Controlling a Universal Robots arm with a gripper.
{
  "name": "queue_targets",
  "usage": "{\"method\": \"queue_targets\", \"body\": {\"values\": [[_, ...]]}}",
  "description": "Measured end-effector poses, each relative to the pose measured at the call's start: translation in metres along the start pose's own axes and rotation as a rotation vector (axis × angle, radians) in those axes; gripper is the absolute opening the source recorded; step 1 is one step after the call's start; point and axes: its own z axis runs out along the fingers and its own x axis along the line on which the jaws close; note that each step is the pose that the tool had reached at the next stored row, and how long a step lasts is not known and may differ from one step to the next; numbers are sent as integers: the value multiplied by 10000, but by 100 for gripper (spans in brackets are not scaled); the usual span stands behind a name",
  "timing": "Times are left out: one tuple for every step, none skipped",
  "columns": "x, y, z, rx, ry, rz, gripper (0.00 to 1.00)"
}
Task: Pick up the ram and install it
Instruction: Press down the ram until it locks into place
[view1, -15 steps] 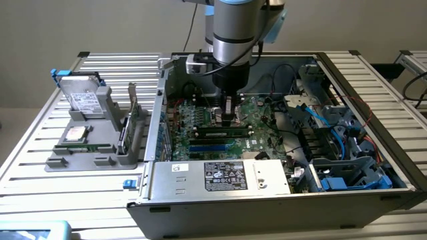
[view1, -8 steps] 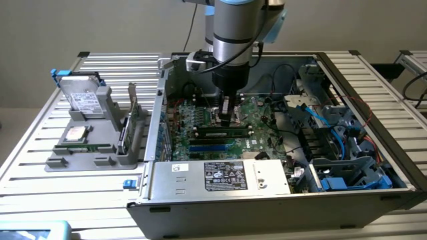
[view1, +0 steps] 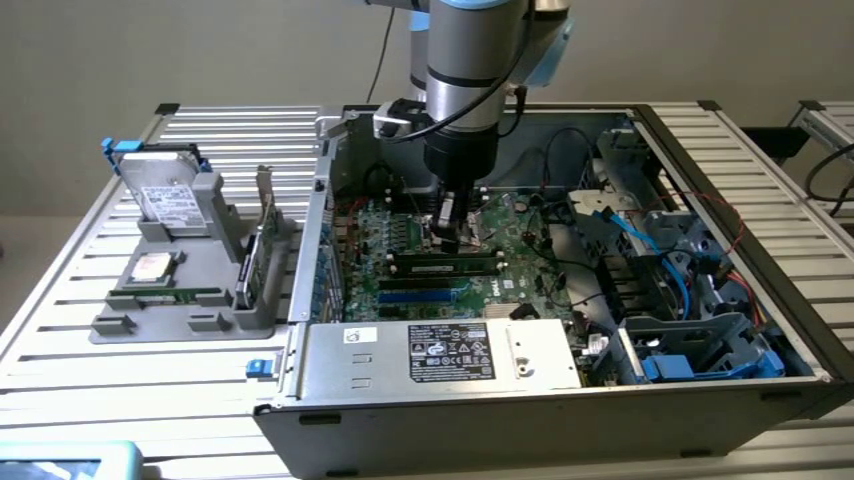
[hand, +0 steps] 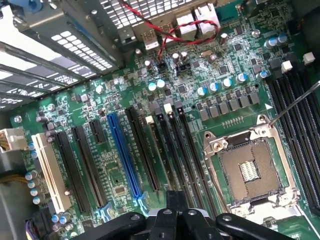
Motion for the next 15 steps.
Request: {"method": "queue_targets", "body": {"values": [[-1, 0, 0, -3, 1, 73, 11], [-1, 0, 0, -12, 2, 174, 11], [-1, 0, 0, -22, 4, 317, 11], [-1, 0, 0, -34, 6, 464, 11], [-1, 0, 0, -44, 9, 614, 11], [-1, 0, 0, -55, 10, 761, 11], [-2, 0, 0, -66, 11, 915, 11], [-2, 0, 1, -77, 13, 1060, 11], [-2, 0, 1, -88, 14, 1218, 11], [-2, 0, 1, -97, 15, 1359, 11], [-2, 0, 1, -105, 16, 1497, 11], [-2, 0, 1, -111, 17, 1625, 11], [-2, 0, 1, -115, 19, 1744, 11], [-1, -1, 0, -111, 23, 1850, 11], [-1, -1, 0, -105, 28, 1951, 11]]}}
